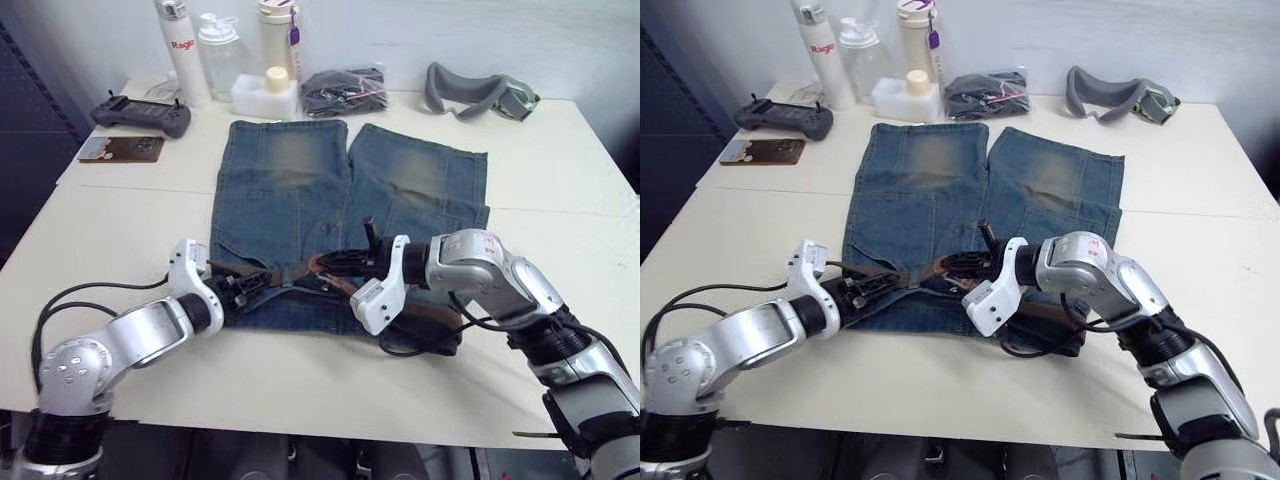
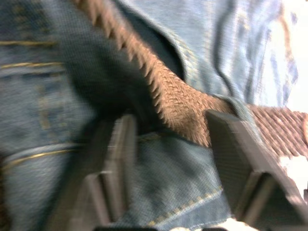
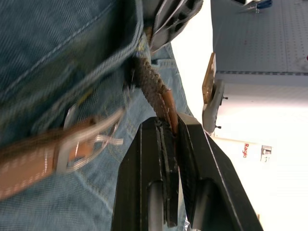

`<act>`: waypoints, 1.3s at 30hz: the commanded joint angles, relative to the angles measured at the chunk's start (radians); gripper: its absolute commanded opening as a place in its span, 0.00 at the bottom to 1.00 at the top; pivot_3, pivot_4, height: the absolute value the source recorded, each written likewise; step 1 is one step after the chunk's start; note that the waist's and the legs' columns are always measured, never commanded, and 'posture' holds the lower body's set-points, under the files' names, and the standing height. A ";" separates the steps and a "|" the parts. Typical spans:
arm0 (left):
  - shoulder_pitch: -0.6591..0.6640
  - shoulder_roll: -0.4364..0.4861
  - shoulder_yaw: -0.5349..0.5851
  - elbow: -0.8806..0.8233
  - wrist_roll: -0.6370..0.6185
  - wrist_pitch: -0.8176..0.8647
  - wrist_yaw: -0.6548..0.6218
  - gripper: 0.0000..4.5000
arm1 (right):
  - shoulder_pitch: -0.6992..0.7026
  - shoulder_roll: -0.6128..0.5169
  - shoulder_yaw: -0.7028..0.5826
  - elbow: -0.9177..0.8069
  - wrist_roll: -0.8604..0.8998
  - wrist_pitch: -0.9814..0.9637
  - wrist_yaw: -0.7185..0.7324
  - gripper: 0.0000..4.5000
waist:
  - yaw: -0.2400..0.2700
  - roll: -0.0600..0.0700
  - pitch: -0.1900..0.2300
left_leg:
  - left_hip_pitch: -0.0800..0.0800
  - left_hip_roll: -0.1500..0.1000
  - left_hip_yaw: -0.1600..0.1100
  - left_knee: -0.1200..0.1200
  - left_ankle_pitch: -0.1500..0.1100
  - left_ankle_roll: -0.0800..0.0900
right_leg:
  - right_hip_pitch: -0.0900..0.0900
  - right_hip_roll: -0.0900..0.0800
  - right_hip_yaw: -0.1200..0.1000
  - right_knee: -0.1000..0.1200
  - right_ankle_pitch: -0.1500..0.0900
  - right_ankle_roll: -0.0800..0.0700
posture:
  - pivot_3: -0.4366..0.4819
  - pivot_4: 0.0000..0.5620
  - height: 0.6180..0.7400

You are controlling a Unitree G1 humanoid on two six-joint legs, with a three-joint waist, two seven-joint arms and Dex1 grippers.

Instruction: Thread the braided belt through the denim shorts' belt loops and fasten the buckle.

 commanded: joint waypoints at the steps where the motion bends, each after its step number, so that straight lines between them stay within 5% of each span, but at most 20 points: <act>1: 0.094 0.187 0.114 -0.041 0.000 0.155 -0.275 0.99 | -0.072 -0.024 -0.009 0.083 0.092 -0.074 0.041 0.00 | -0.013 -0.001 0.000 | 0.000 0.000 0.000 0.000 0.000 -0.001 | -0.002 0.000 0.000 0.002 -0.001 -0.003 | 0.48 0.27 0.31; 8: 0.271 0.397 0.427 -0.104 0.027 0.352 -0.710 0.99 | -0.165 -0.085 -0.028 0.198 0.384 -0.011 0.279 0.00 | -0.012 -0.004 0.005 | -0.008 0.001 0.000 0.001 0.002 -0.004 | -0.013 -0.001 0.000 0.010 -0.005 -0.009 | 0.48 0.27 0.31; 10: 0.285 0.413 0.488 -0.154 0.101 0.395 -0.833 0.99 | -0.158 -0.107 -0.049 0.198 0.477 0.079 0.358 0.00 | -0.008 -0.004 0.006 | -0.007 0.001 0.000 0.002 0.001 -0.004 | -0.013 -0.001 0.000 0.010 -0.006 -0.011 | 0.48 0.27 0.31; 11: 0.283 0.412 0.522 -0.173 0.132 0.403 -0.902 0.99 | -0.157 -0.123 -0.063 0.202 0.515 0.121 0.393 0.00 | -0.008 -0.004 0.006 | -0.007 0.001 0.000 0.002 0.001 -0.004 | -0.013 -0.002 0.000 0.009 -0.014 -0.026 | 0.48 0.27 0.31; 17: 0.201 0.381 0.564 -0.203 0.347 0.263 -1.086 0.99 | -0.148 -0.150 -0.164 0.191 0.667 0.369 0.476 0.00 | -0.010 -0.003 0.008 | -0.008 0.001 0.000 0.002 0.001 -0.004 | -0.013 -0.003 -0.001 0.009 -0.014 -0.027 | 0.48 0.27 0.31; 24: -0.102 0.321 0.380 -0.093 0.459 0.073 -1.082 0.99 | -0.136 -0.171 -0.253 0.118 0.744 0.596 0.518 0.00 | -0.009 -0.001 0.010 | -0.007 0.002 0.000 0.000 0.002 -0.003 | -0.013 -0.003 -0.001 0.010 -0.009 -0.016 | 0.48 0.27 0.31; 29: -0.406 0.209 0.043 -0.062 0.720 0.033 -1.040 0.99 | -0.166 -0.120 -0.267 0.055 0.757 0.764 0.472 0.00 | -0.006 0.000 0.010 | -0.007 0.001 0.000 0.000 0.002 -0.003 | -0.013 -0.002 -0.001 0.010 -0.005 -0.008 | 0.48 0.27 0.31; 33: -0.518 0.140 -0.191 -0.026 1.026 -0.040 -1.070 0.99 | -0.186 -0.086 -0.280 0.019 0.779 0.885 0.454 0.00 | -0.009 0.000 0.010 | -0.008 0.001 0.001 -0.001 0.003 -0.001 | -0.013 -0.002 -0.001 0.010 -0.004 -0.007 | 0.48 0.27 0.31; 39: -0.623 -0.012 -0.294 0.060 1.241 -0.130 -1.090 0.99 | -0.178 -0.077 -0.288 -0.052 0.785 0.966 0.441 0.00 | -0.006 -0.001 0.011 | -0.008 0.001 0.002 -0.004 0.007 -0.001 | -0.014 -0.001 -0.001 0.010 -0.004 -0.007 | 0.48 0.27 0.31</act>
